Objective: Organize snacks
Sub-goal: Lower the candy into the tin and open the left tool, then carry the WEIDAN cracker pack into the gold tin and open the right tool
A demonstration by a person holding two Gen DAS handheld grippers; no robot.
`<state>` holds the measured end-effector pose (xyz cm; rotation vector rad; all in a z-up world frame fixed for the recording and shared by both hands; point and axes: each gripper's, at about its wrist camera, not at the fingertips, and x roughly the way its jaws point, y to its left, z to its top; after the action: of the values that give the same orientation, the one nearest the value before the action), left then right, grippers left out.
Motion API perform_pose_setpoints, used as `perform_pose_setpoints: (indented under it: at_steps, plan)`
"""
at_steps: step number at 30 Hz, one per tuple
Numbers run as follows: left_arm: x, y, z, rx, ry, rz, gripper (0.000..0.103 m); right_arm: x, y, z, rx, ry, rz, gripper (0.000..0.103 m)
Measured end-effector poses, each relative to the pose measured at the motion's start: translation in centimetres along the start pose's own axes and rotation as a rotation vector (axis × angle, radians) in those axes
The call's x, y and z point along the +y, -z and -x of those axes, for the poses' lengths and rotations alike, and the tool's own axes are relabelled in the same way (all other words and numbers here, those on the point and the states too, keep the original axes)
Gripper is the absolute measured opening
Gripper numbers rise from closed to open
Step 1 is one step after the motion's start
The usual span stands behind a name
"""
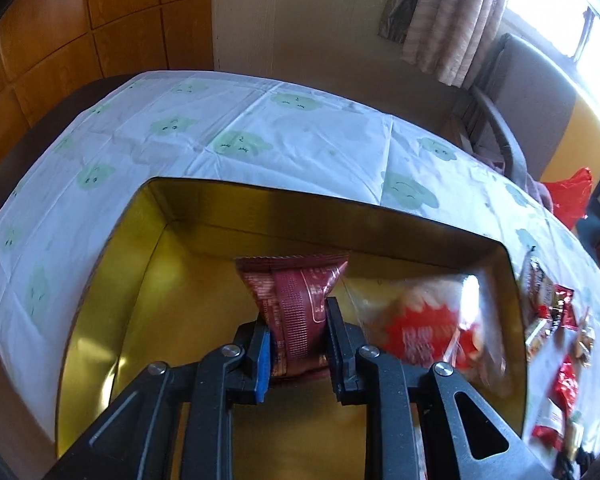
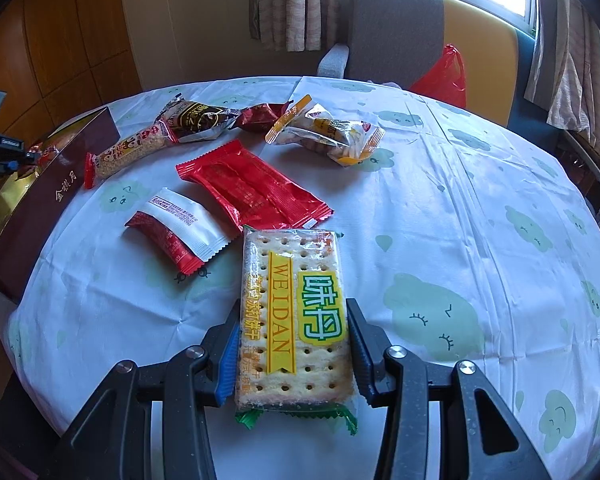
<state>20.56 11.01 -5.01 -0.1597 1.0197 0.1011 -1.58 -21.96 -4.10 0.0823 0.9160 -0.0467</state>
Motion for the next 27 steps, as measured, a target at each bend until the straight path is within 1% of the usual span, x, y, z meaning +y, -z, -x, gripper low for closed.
perform_pose_setpoints:
  at_steps: [1,2,3,5,9,16,21,22,24,27]
  plan:
    - [0.0,0.1,-0.2,0.002,-0.011,0.003,0.036,0.0,0.0,0.0,0.002,0.001,0.001,0.048]
    - [0.0,0.3,-0.1,-0.003,-0.013,0.006,0.042,0.1,-0.1,0.0,0.004,0.002,0.002,0.047]
    - [0.0,0.4,0.1,-0.009,-0.008,0.007,0.047,0.1,-0.1,-0.1,0.005,0.003,0.002,0.047]
    - [-0.1,1.0,1.0,-0.033,-0.008,0.005,0.05,0.1,-0.1,-0.1,0.007,0.005,0.002,0.047]
    - [-0.2,2.8,3.3,-0.081,-0.018,-0.018,0.05,0.2,-0.1,-0.2,0.009,0.012,0.002,0.047]
    - [-1.0,7.7,7.8,-0.148,-0.012,-0.078,0.05,0.4,-0.2,-0.2,0.014,0.026,-0.004,0.047]
    - [-1.1,10.4,9.5,-0.153,-0.007,-0.097,0.051,0.5,-0.4,-0.1,0.032,0.039,-0.002,0.047]
    - [-1.0,11.0,9.8,-0.153,-0.005,-0.099,0.052,0.6,-0.6,-0.1,0.038,0.044,-0.004,0.047]
    - [-0.9,11.9,10.3,-0.157,-0.012,-0.099,0.06,0.7,-0.8,0.1,0.035,0.06,-0.011,0.047]
    - [-0.5,13.0,11.0,-0.164,-0.019,-0.095,0.06,0.8,-1.5,1.6,-0.013,0.07,-0.038,0.047]
